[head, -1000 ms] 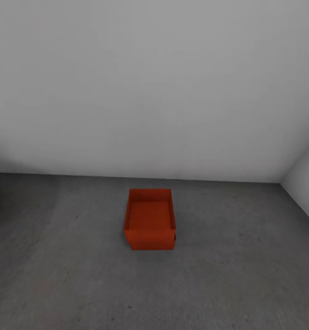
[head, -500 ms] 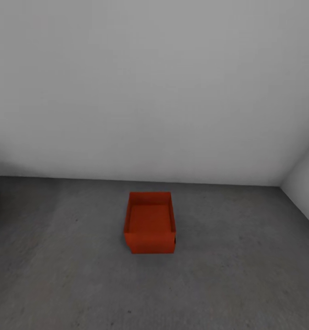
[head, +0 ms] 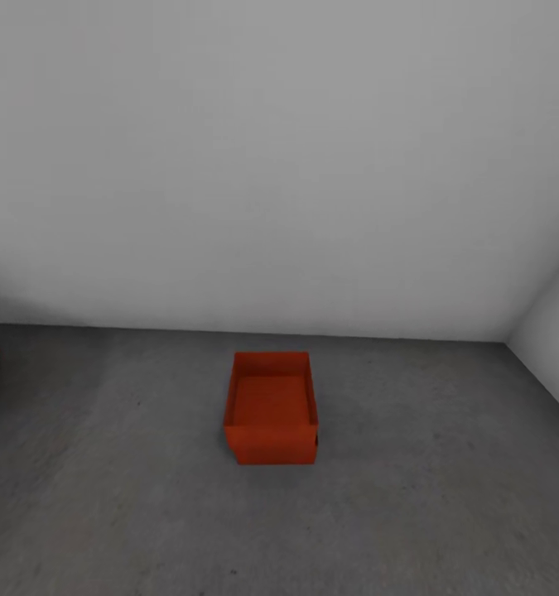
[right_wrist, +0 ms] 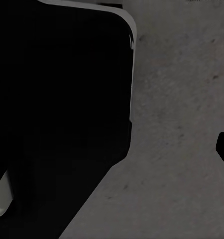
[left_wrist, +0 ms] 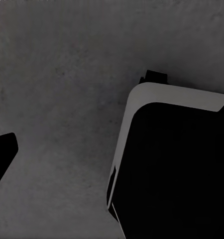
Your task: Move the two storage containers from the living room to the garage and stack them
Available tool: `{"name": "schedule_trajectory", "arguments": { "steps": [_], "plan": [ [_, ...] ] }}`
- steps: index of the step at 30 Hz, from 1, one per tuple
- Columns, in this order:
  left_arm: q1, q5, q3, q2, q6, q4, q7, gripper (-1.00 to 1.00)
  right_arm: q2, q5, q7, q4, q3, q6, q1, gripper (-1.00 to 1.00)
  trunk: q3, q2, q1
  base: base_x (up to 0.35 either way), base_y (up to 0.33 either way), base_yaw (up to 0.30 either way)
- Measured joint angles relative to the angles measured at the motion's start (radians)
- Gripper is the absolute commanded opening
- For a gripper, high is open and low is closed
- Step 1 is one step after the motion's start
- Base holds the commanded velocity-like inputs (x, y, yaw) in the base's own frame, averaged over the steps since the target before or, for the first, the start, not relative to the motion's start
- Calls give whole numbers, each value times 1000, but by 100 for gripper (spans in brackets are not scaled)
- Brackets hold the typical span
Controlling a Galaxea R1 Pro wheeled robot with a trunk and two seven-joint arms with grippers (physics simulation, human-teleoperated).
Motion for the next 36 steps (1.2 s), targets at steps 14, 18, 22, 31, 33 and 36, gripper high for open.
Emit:
{"name": "schedule_trajectory", "arguments": {
  "steps": [14, 18, 22, 31, 33, 36],
  "plan": [
    [0, 0, 0, 0, 0, 0, 0, 100, -1, -4, 0, 0, -2, -2, 0, 100, 23, 0, 0, 0, 0, 0],
    [0, 0, 0, 0, 0, 0, 0, 100, 0, -5, 0, 0, -1, -2, 0, 100, 29, 0, 0, 0, 0, 0],
    [0, 0, 0, 0, 0, 0, 0, 100, 1, -4, 0, 0, 0, 2, 0, 100, 36, 0, 0, 0, 0, 0],
    [0, 0, 0, 0, 0, 0, 0, 100, 3, -3, -7, 0, 0, 15, 0, 100, 50, 0, 0, 0, 0, 0],
    [0, 0, 0, 0, 0, 0, 0, 100, 2, -3, -8, 0, 0, 16, 0, 100, 54, 0, 0, 0, 0, 0],
    [0, 0, 0, 0, 0, 0, 0, 100, 2, -4, -8, 0, 0, 14, 0, 100, 59, 0, 0, 0, 0, 0]
  ]
}}
